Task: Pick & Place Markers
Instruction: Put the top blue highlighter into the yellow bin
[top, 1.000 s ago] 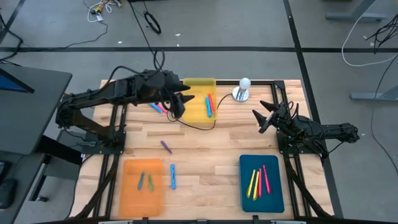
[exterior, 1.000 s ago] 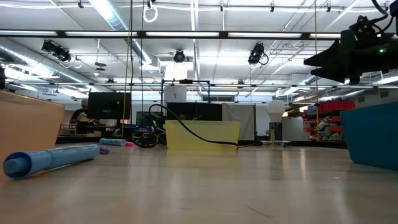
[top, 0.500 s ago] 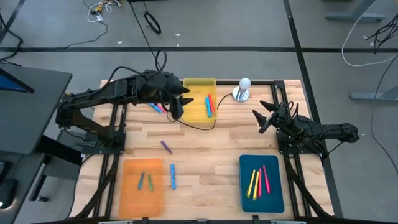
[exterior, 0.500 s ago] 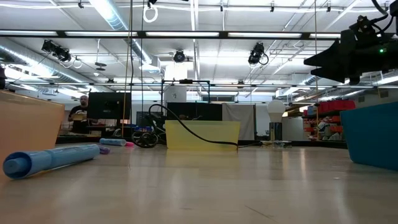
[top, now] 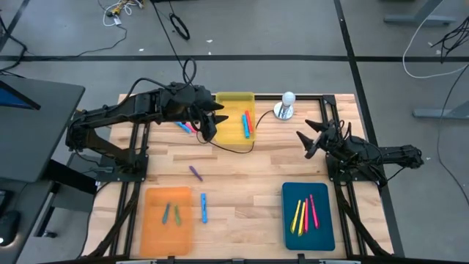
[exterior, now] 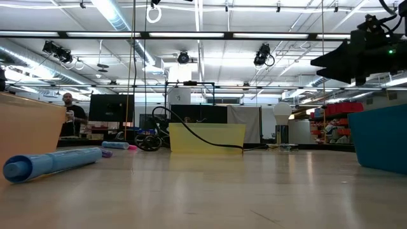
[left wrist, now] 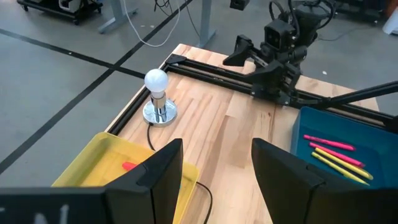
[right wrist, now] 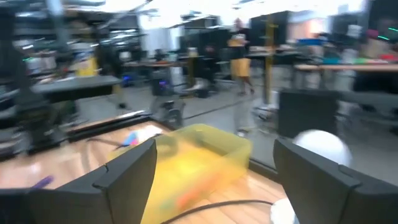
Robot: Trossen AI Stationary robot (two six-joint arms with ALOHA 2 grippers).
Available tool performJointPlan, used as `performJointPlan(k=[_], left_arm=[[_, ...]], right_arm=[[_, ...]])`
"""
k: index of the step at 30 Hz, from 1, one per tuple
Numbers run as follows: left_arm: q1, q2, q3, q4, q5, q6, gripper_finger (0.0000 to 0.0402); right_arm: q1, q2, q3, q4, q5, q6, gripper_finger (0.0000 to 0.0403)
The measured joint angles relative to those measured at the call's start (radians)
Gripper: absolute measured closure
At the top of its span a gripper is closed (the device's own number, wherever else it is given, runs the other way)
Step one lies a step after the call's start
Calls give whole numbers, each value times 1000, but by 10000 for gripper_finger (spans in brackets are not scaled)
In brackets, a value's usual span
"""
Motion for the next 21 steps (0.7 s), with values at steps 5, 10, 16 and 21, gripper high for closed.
performJointPlan(k=[5, 10, 16, 21], left_arm=[[0, 0, 0, 0, 0, 0, 204], [0, 0, 0, 0, 0, 0, 204], [0, 0, 0, -3, 0, 0, 204], [0, 0, 0, -3, 0, 1, 204]], right_arm=[[0, 0, 0, 0, -226, -32, 80], [0, 0, 0, -11, -485, -33, 80], [0, 9, 0, -62, -685, -207, 80], [0, 13, 0, -47, -605, -259, 80]])
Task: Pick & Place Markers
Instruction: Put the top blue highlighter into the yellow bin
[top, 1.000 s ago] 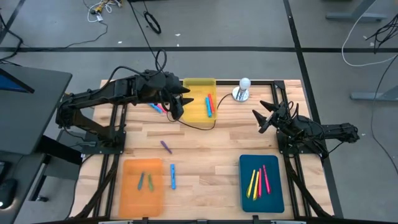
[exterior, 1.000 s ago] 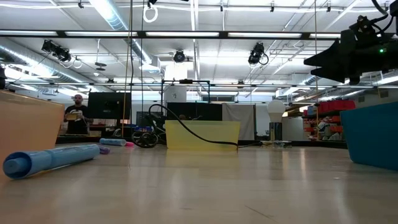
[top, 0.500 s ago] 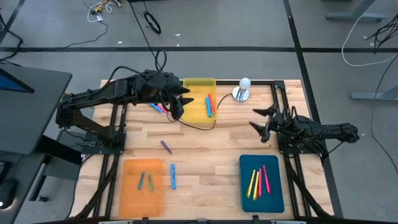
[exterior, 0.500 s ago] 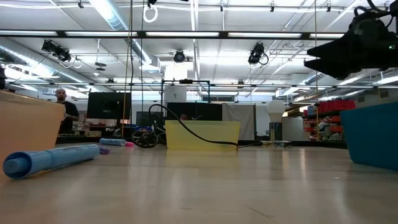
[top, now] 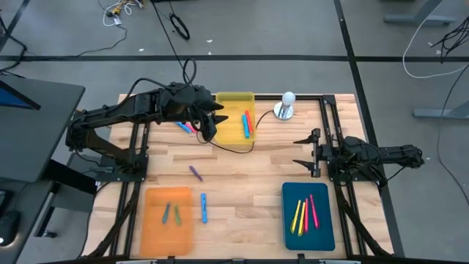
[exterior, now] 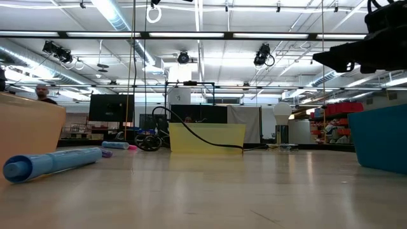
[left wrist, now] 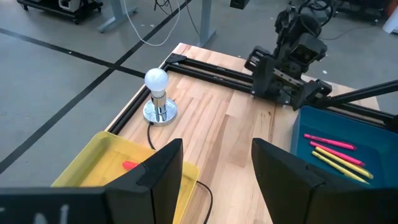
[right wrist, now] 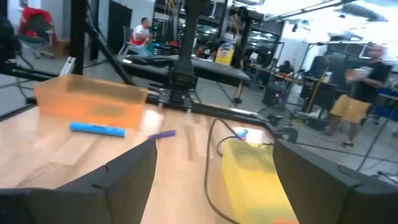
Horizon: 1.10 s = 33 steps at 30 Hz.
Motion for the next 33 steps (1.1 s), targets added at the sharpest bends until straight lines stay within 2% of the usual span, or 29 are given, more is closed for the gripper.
performJointPlan(k=[6, 11, 22, 33], left_arm=[[0, 0, 0, -15, 19, -1, 204], [-1, 5, 0, -97, 49, -10, 204], [-1, 7, 0, -412, 33, -203, 204], [7, 7, 0, -694, 34, -487, 204]], right_arm=[[0, 0, 0, 3, 3, -25, 80], [0, 1, 0, 3, 3, -25, 80], [0, 1, 0, 2, 4, -25, 80], [0, 1, 0, 2, 4, -26, 80]])
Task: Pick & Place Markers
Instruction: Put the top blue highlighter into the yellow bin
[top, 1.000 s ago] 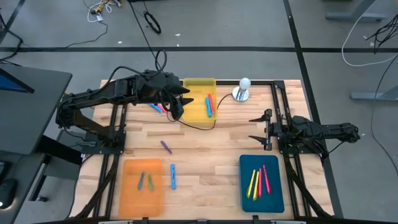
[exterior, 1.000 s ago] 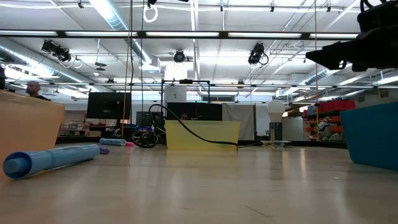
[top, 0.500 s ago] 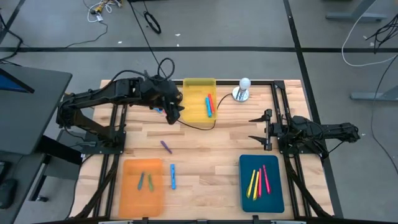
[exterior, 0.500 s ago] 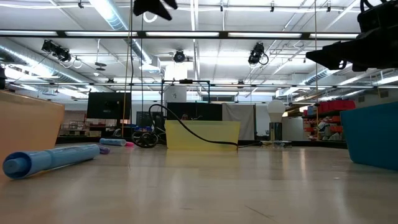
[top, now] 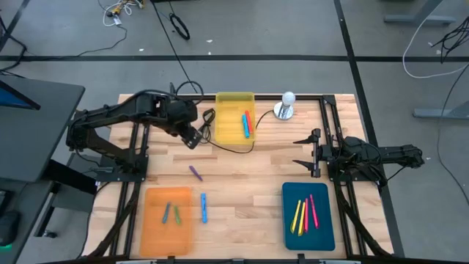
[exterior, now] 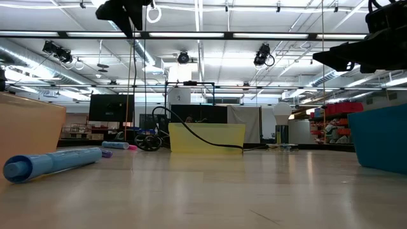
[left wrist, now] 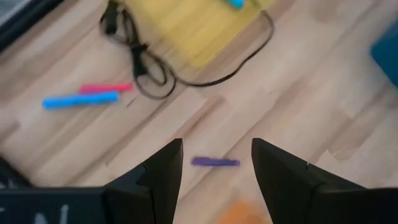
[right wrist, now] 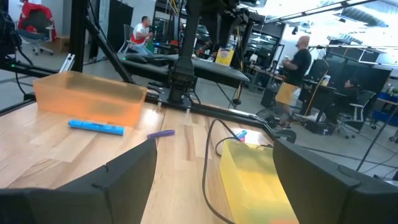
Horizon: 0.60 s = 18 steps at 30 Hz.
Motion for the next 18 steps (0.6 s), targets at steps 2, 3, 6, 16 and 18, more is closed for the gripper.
performJointPlan(k=[2, 3, 6, 16, 18], left_arm=[[5, 0, 0, -27, 0, -61, 204], [7, 0, 0, -35, 0, -90, 204], [10, 0, 0, -52, 0, -156, 204], [22, 0, 0, -72, 0, -330, 204], [27, 0, 0, -72, 0, -350, 204]], right_arm=[[0, 0, 0, 0, 0, 0, 80], [0, 0, 0, 0, 0, 0, 80], [0, 0, 0, 0, 0, 0, 80], [0, 0, 0, 0, 0, 0, 80], [0, 0, 0, 0, 0, 0, 80]])
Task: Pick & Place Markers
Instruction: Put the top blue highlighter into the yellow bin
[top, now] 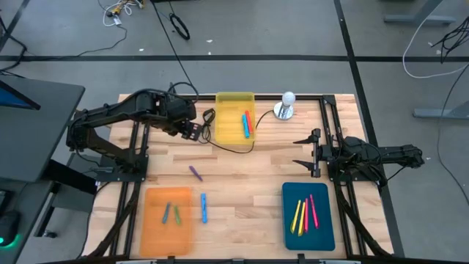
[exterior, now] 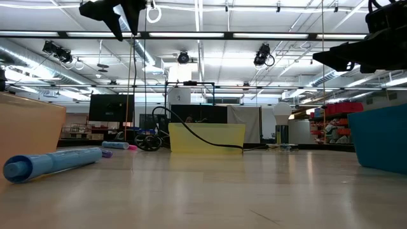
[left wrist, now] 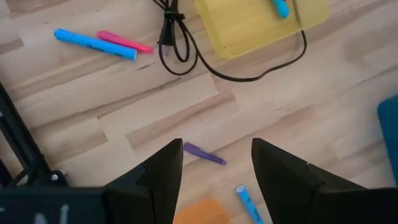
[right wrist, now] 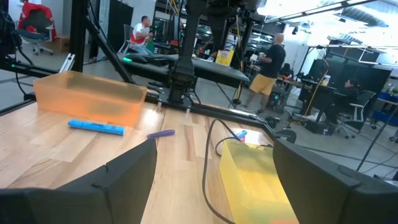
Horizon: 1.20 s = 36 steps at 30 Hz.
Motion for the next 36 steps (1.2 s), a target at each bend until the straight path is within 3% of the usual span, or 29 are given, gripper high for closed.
performJointPlan(k=[11, 17, 36], left_arm=[[17, -1, -6, 3, -1, -16, 204], [113, -2, -33, -5, -1, -134, 204], [418, 45, -56, -11, 35, -137, 204]], right_arm=[[0, 0, 0, 0, 0, 0, 80], [0, 0, 0, 0, 0, 0, 80], [0, 0, 0, 0, 0, 0, 80]])
